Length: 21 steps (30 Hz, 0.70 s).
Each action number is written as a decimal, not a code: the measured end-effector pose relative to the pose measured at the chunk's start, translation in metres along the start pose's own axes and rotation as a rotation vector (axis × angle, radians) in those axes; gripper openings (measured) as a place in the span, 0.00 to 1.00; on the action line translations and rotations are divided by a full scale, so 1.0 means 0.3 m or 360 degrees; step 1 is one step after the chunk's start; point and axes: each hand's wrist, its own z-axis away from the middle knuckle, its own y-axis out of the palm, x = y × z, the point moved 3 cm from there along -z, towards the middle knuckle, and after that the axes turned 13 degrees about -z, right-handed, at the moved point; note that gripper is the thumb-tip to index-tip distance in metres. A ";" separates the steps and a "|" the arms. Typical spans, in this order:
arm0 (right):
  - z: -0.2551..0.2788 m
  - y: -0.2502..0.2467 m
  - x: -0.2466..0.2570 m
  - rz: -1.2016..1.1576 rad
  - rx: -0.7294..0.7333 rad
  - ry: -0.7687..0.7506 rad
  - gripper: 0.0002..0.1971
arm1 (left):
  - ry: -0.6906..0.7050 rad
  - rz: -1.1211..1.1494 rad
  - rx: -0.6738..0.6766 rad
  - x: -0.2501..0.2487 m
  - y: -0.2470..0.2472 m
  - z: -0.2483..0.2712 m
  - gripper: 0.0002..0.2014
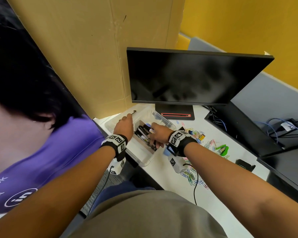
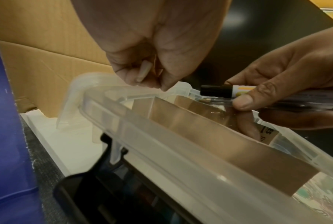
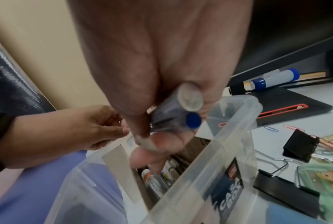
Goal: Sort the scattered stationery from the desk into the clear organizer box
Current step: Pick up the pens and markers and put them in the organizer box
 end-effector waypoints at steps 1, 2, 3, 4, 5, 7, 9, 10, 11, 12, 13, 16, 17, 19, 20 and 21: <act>-0.010 0.006 0.005 0.0067 -0.0022 -0.0026 0.11 | 0.0001 -0.0001 0.0000 0.002 0.001 0.000 0.08; -0.022 0.009 0.012 0.0179 -0.0077 -0.0049 0.11 | 0.0005 0.0001 -0.0002 0.003 0.002 0.000 0.08; -0.036 0.009 0.018 0.0329 -0.0166 -0.0073 0.12 | 0.0007 0.0007 -0.0007 0.004 0.005 -0.001 0.08; -0.050 0.011 0.025 0.0496 -0.0261 -0.0093 0.13 | 0.0006 0.0014 -0.0007 0.004 0.007 -0.002 0.08; -0.063 0.017 0.032 0.0635 -0.0334 -0.0104 0.13 | 0.0003 0.0019 -0.0007 0.004 0.009 -0.003 0.08; -0.084 0.038 0.041 0.0800 -0.0395 -0.0096 0.14 | -0.0004 0.0021 -0.0006 0.004 0.009 -0.004 0.08; -0.102 0.063 0.040 0.0888 -0.0398 -0.0070 0.15 | -0.0004 0.0025 -0.0001 0.005 0.010 -0.004 0.09; -0.112 0.073 0.037 0.0917 -0.0405 -0.0061 0.15 | -0.0002 0.0024 0.0001 0.005 0.010 -0.004 0.09; -0.122 0.082 0.034 0.0935 -0.0408 -0.0060 0.16 | 0.0001 0.0018 -0.0001 0.006 0.011 -0.005 0.09; -0.130 0.089 0.035 0.0945 -0.0411 -0.0062 0.16 | 0.0003 0.0013 -0.0002 0.006 0.010 -0.006 0.09; -0.136 0.097 0.037 0.0946 -0.0414 -0.0065 0.16 | 0.0005 0.0013 -0.0002 0.006 0.010 -0.007 0.09; -0.146 0.118 0.042 0.0943 -0.0395 -0.0053 0.15 | 0.0012 0.0014 0.0010 0.006 0.010 -0.009 0.09; -0.146 0.121 0.041 0.0953 -0.0392 -0.0054 0.15 | 0.0014 0.0016 0.0012 0.005 0.010 -0.009 0.09; -0.139 0.120 0.041 0.1005 -0.0396 -0.0076 0.15 | 0.0021 0.0021 0.0010 0.004 0.013 -0.009 0.09; -0.133 0.115 0.042 0.1037 -0.0405 -0.0101 0.15 | 0.0022 0.0021 0.0009 0.005 0.013 -0.008 0.09; -0.123 0.106 0.043 0.1056 -0.0421 -0.0130 0.15 | 0.0023 0.0023 0.0004 0.005 0.016 -0.007 0.10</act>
